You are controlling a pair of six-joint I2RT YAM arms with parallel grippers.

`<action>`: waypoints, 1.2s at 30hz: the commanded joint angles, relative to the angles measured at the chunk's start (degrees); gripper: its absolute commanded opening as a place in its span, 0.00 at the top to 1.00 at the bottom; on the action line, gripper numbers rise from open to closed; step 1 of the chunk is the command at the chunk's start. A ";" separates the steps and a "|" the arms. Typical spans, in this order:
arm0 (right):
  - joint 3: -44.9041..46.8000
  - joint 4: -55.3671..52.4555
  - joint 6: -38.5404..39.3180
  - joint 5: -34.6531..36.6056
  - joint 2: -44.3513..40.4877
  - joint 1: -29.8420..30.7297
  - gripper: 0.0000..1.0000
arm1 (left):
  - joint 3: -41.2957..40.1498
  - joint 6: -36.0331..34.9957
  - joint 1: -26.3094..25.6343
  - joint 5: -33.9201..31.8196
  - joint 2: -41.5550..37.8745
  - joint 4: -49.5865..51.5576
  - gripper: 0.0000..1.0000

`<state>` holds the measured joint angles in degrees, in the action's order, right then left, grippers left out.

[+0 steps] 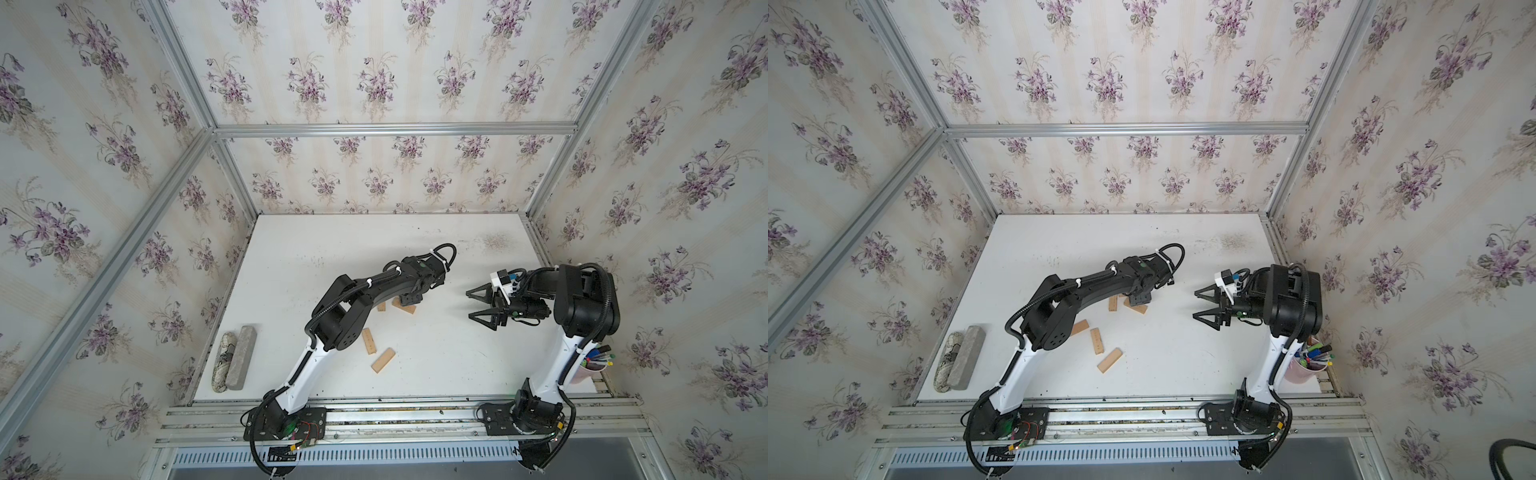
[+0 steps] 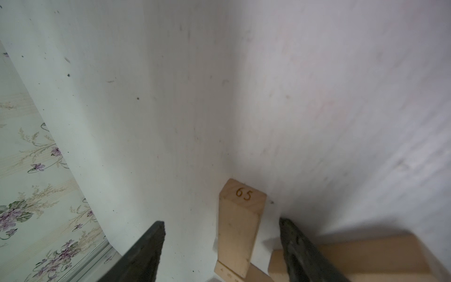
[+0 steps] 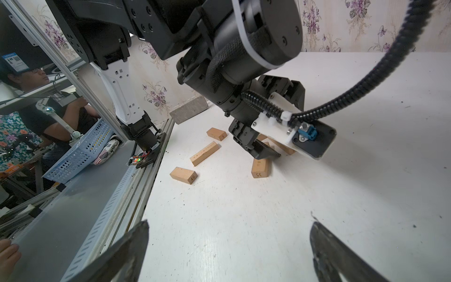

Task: Assemble the number 8 with building blocks
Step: Assemble the building block at the center of the board.

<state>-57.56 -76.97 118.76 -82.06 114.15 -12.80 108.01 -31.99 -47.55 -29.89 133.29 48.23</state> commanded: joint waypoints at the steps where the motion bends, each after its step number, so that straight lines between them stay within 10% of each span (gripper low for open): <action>1: -0.17 -1.54 23.27 -1.87 -0.14 0.05 0.00 | -0.98 1.08 0.08 -1.06 -0.78 1.65 0.24; 23: -0.18 -1.56 23.26 -1.83 -0.13 0.04 0.00 | -3.48 4.78 -0.04 -1.72 -4.66 2.07 0.23; 36: -0.13 -1.61 23.27 -1.87 -0.13 -0.02 0.00 | 1.01 3.18 -2.17 17.06 -13.68 13.99 0.30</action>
<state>-57.56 -76.97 118.76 -82.06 114.15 -12.80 110.10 -28.49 -49.80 -20.10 120.66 56.21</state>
